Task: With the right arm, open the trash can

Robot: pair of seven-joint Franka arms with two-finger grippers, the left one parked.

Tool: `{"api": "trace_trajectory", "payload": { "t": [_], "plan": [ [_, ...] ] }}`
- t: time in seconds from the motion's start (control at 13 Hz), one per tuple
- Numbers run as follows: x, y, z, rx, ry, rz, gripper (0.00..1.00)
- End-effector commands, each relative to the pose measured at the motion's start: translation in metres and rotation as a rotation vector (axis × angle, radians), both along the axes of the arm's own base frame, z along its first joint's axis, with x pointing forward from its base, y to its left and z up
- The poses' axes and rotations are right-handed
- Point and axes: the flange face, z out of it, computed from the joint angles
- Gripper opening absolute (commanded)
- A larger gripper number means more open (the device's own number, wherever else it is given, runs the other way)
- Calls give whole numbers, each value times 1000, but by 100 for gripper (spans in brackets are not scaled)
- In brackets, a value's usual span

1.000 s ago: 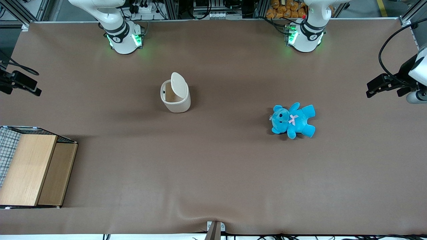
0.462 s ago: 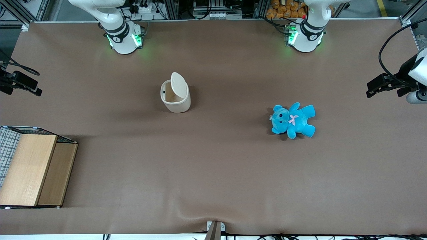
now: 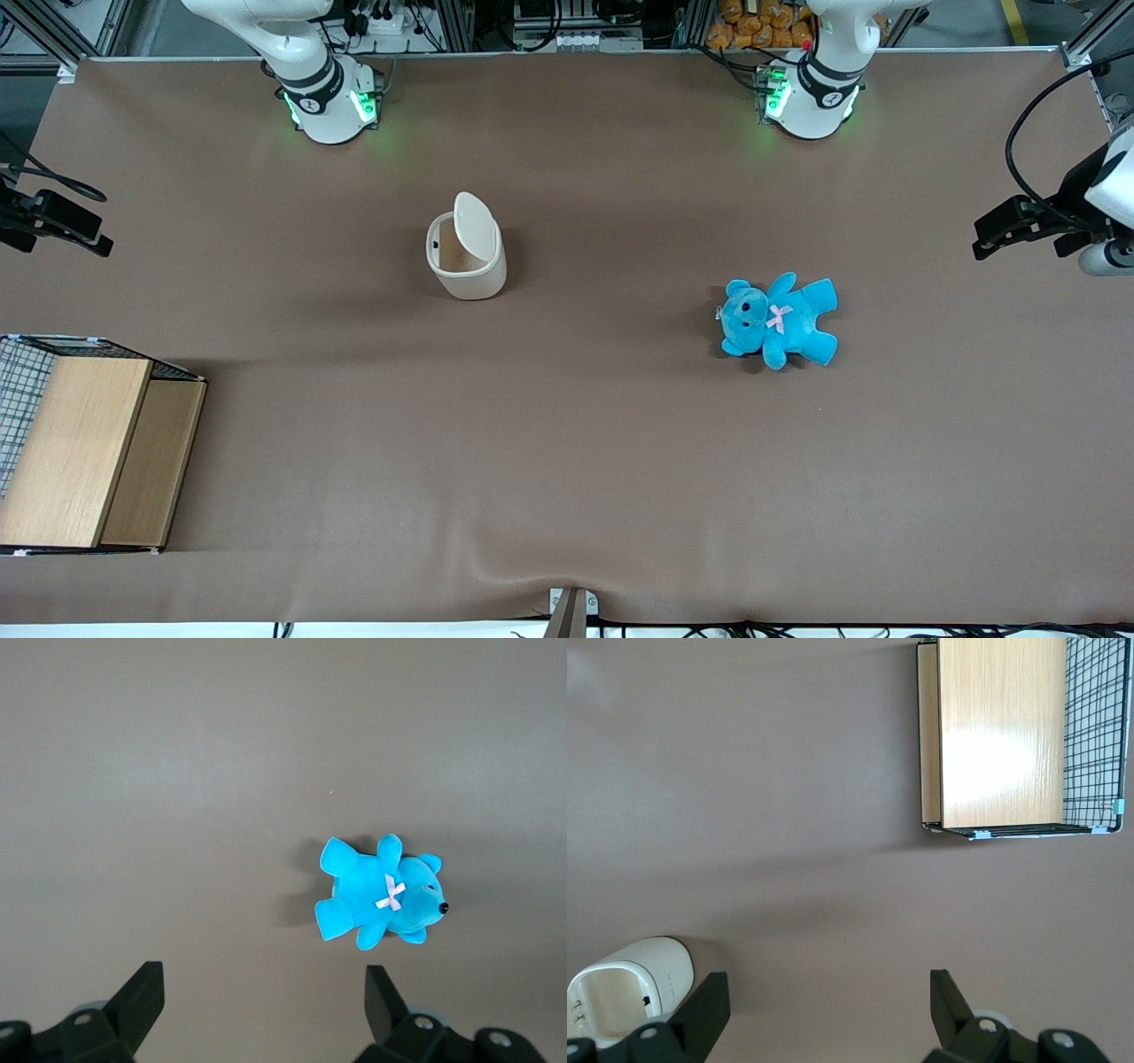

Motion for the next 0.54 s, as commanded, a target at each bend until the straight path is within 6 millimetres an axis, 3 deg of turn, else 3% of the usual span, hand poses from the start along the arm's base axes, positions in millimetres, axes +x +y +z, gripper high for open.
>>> {"api": "trace_trajectory", "payload": {
  "t": [0.0,0.46],
  "plan": [
    [-1,-1,0,-8,1,3,100],
    [-2,-3,-1,-7,10,3,100]
  ]
}}
